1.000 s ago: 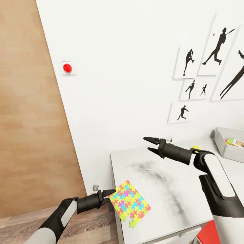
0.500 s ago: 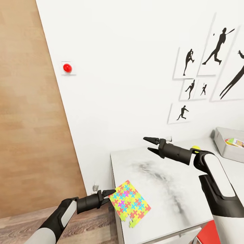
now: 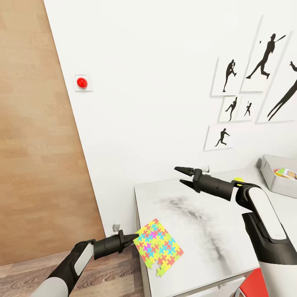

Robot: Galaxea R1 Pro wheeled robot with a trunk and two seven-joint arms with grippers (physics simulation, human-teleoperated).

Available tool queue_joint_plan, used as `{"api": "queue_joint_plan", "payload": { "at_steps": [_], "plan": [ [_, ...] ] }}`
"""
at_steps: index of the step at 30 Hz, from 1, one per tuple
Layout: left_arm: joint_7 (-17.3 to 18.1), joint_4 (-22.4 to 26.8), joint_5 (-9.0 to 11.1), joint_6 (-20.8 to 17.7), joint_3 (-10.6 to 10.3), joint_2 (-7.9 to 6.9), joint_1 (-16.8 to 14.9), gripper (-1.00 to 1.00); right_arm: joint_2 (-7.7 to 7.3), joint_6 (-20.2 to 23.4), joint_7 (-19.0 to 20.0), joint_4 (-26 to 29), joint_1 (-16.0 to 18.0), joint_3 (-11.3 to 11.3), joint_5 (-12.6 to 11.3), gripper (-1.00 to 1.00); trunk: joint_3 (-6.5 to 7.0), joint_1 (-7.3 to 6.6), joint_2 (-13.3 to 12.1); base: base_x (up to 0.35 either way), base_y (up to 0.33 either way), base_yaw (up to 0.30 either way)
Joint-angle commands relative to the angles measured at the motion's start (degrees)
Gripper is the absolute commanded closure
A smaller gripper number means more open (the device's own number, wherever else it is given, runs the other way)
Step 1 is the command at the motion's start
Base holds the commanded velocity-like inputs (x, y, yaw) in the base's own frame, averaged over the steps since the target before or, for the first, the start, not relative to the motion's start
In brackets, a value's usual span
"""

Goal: Put all the toys in the child's room - the three board games (two on the bed and one on the table), the two jigsaw puzzles on the table, and the tennis ball on the table - inside the toy box on the table in the child's room.

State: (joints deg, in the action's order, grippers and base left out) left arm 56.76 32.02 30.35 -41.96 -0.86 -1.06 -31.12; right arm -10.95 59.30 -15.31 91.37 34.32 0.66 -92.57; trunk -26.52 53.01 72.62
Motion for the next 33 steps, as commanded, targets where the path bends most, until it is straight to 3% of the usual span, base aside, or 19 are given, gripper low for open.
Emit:
{"api": "queue_joint_plan", "payload": {
  "at_steps": [1,6,12,20,26,33],
  "plan": [
    [-0.28,-0.12,-1.61,1.09,-0.28,-0.03,0.00,1.00,-0.03,0.02,-0.60,0.04,0.05,0.04,-0.60,-1.00,-0.07,0.01,0.03,0.000,0.000,0.000],
    [0.06,-0.05,-1.61,1.09,-0.41,0.31,0.00,1.00,-0.02,0.02,-0.60,0.04,0.05,0.06,-0.60,-1.00,-0.07,0.01,0.03,0.000,0.000,0.000],
    [0.27,-0.03,-1.53,1.17,-4.61,0.44,0.00,1.00,-0.02,0.02,-0.60,0.04,0.05,0.05,-0.60,-1.00,-0.07,0.01,0.03,0.000,0.000,0.000],
    [0.64,-0.03,-1.11,1.18,-4.94,0.36,0.00,1.00,-0.02,0.02,-0.60,0.04,0.05,0.04,-0.60,-1.00,-0.07,0.01,0.03,0.000,0.000,0.000],
    [3.37,-0.03,-1.19,1.18,-4.94,0.22,0.02,1.00,-0.02,0.02,-0.60,0.04,0.05,0.05,-0.60,-1.00,-0.07,0.01,0.03,0.000,0.000,0.000],
    [3.69,-0.03,-1.19,1.23,-4.90,0.21,0.03,1.00,-0.03,0.02,-0.60,0.04,0.02,0.06,-0.60,-1.00,1.18,-1.53,-2.78,0.000,0.000,0.000]
  ]
}}
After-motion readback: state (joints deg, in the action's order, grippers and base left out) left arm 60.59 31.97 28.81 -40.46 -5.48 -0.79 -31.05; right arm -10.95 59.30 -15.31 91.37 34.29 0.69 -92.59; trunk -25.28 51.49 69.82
